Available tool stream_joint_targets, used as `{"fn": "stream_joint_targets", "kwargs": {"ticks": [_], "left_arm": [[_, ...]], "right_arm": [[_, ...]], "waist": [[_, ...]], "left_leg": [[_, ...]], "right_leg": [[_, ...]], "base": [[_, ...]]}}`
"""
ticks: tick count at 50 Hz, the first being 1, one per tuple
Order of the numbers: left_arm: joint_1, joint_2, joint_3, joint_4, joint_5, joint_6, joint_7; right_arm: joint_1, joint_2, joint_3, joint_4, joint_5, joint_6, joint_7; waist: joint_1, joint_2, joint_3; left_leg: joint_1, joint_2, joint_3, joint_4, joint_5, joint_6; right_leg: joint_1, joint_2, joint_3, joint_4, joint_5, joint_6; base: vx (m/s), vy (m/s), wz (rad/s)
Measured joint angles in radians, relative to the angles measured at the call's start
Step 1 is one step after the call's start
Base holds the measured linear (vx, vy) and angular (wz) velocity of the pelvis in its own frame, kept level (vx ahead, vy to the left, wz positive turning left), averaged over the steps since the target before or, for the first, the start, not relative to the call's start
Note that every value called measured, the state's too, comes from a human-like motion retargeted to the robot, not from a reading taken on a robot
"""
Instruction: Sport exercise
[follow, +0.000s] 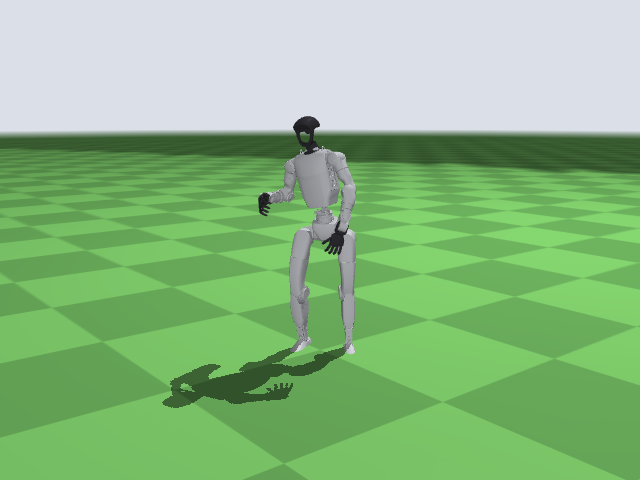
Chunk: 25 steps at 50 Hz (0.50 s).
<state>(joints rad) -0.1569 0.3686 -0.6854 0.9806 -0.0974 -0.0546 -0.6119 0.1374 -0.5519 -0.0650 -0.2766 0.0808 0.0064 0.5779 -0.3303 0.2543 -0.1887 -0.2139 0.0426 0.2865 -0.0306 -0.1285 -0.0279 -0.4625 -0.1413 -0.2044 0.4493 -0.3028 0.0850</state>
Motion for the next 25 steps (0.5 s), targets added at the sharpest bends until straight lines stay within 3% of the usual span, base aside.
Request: {"fn": "stream_joint_targets", "kwargs": {"ticks": [8,14,19,25], "left_arm": [[-0.061,-0.001,-0.042,0.054,0.018,-0.001,-0.041],[-0.105,0.000,-0.051,0.048,0.042,-0.001,-0.052],[-0.137,-0.033,-0.036,0.095,0.037,0.011,-0.024],[-0.173,-0.104,-0.007,0.233,-0.022,0.037,0.044]], "right_arm": [[0.013,-0.032,-0.022,0.006,-0.014,0.003,-0.037],[0.059,-0.070,0.081,0.109,-0.055,0.011,-0.024],[0.039,-0.084,0.224,0.350,-0.090,0.031,-0.038],[-0.088,-0.040,0.430,0.812,-0.103,0.061,-0.110]], "waist": [[0.006,-0.010,-0.009],[0.042,-0.057,-0.004],[0.099,-0.109,-0.003],[0.187,-0.176,-0.007]], "left_leg": [[-0.067,-0.044,0.008,-0.004,0.012,0.009],[-0.112,-0.072,0.016,-0.007,0.016,0.014],[-0.146,-0.086,0.008,-0.009,0.020,0.022],[-0.169,-0.099,-0.021,-0.009,0.030,0.033]], "right_leg": [[-0.124,-0.049,0.031,0.105,-0.041,-0.004],[-0.190,-0.072,0.059,0.132,-0.055,-0.010],[-0.231,-0.080,0.079,0.144,-0.057,-0.019],[-0.259,-0.089,0.097,0.163,-0.058,-0.030]], "base": [[0.00,0.00,0.00],[0.00,0.00,0.00],[0.00,0.00,0.00],[0.00,0.00,0.06]]}}
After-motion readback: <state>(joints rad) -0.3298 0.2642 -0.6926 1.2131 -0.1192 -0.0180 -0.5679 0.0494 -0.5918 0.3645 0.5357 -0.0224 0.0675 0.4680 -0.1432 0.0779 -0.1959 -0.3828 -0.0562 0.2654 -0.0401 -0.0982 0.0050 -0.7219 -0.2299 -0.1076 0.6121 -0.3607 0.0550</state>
